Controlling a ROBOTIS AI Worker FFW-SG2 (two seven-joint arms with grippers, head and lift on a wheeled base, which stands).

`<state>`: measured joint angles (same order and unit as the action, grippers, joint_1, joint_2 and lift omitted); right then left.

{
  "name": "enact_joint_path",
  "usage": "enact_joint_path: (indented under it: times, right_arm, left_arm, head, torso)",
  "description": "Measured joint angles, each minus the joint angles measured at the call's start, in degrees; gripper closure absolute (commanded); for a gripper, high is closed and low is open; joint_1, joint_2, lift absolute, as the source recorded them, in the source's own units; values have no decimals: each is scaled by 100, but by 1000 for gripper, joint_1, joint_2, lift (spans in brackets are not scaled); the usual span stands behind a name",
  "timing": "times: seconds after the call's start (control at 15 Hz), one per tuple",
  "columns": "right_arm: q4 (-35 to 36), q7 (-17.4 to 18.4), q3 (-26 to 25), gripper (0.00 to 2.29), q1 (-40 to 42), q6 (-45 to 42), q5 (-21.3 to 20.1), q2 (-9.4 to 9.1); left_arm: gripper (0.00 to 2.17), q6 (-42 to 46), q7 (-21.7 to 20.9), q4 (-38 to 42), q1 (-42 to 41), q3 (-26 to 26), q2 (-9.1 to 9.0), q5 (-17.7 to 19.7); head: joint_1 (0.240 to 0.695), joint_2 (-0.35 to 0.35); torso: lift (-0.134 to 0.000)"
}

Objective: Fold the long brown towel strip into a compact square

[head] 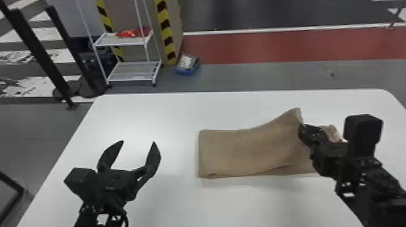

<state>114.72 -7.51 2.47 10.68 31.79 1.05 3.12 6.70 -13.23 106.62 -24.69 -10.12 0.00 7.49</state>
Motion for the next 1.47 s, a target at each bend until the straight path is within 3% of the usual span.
enact_joint_path:
  times: [0.13, 0.4, 0.67, 0.8, 0.87, 0.93, 1.47]
  right_arm:
    - [207, 16, -261, 1298, 31, 99, 192, -22]
    - [-257, 17, -209, 1298, -133, 72, 195, -45]
    - [267, 4, -745, 1278, -163, 487, 488, -37]
    - [101, 9, -805, 961, -217, 583, 494, -36]
    - [-26, 25, -816, 188, -238, 593, 495, -38]
    - [-97, 56, -838, -2, -254, 607, 502, -39]
    - [-163, 13, -1358, 66, -517, 1439, 443, 38]
  left_arm:
    - [56, 1, 7, -32, -7, 0, 0, 1]
    - [56, 2, -5, -85, 5, 1, 0, 8]
    - [56, 2, -4, -152, 8, -20, 0, 13]
    - [56, 2, -12, -180, 14, 4, 0, 10]
    - [56, 2, -13, -186, 21, 21, 0, 5]
    - [56, 2, -13, -191, 23, 30, 0, 2]
    - [56, 2, -22, -270, 32, 36, 0, -2]
  head:
    - [695, 91]
    - [695, 93]
    - [695, 55]
    - [695, 37]
    - [695, 34]
    - [695, 29]
    - [695, -30]
  torso:
    - [-122]
    - [-122]
    - [-122]
    - [-122]
    - [-122]
    - [-122]
    - [-122]
